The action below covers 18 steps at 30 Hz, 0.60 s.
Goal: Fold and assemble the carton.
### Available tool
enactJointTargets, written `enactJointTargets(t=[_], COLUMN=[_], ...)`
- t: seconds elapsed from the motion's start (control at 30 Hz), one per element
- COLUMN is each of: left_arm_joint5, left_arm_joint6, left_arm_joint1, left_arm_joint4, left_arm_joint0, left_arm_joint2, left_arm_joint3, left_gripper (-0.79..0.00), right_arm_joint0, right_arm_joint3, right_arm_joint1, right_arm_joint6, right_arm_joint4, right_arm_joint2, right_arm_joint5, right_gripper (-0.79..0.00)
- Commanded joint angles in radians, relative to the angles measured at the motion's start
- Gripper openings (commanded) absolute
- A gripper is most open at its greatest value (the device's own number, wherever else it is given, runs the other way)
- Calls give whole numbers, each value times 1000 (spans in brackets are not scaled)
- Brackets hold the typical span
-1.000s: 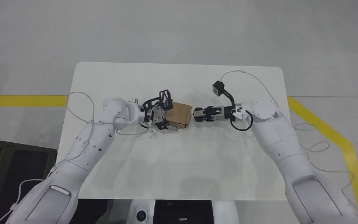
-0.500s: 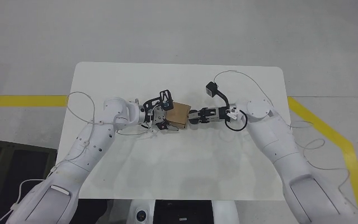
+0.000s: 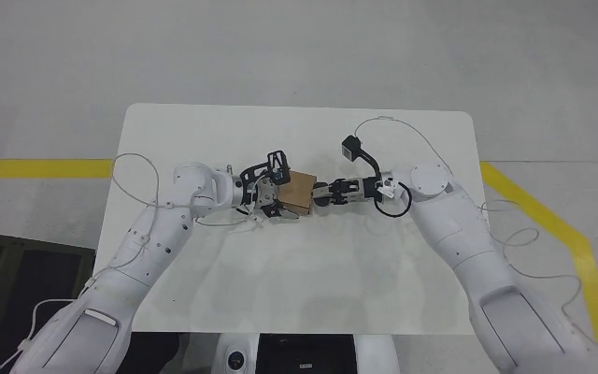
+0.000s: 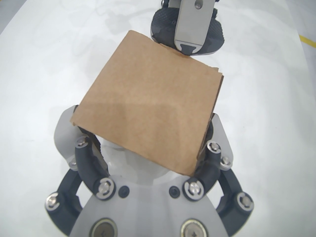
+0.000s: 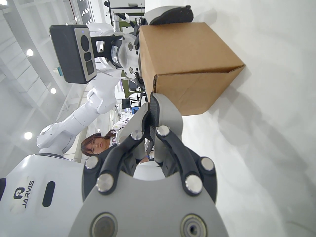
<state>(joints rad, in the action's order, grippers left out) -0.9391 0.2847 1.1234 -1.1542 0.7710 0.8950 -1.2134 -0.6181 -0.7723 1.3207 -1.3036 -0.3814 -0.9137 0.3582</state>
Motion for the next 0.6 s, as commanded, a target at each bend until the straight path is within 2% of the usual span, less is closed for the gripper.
enactJointTargets(t=[0.0,0.33,0.47,0.57], left_arm_joint5=[6,-28,-56,-73], left_arm_joint6=[0,31,40,62], left_arm_joint1=[0,-19,-41,-61], left_arm_joint4=[2,78,139,246], left_arm_joint0=[0,13,40,63], left_arm_joint2=[3,66,135,205], left_arm_joint3=[5,14,5,-1], left_gripper=[0,0,0,0], right_arm_joint0=[3,-21,-55,-80], right_arm_joint3=[3,-27,-55,-77], right_arm_joint1=[1,-32,-51,-63], right_arm_joint6=[2,20,33,54], right_arm_joint4=[0,28,33,44], right_arm_joint2=[0,-65,-105,-134], right_arm_joint5=[3,19,60,127], right_gripper=[-785,-785,-785,-785])
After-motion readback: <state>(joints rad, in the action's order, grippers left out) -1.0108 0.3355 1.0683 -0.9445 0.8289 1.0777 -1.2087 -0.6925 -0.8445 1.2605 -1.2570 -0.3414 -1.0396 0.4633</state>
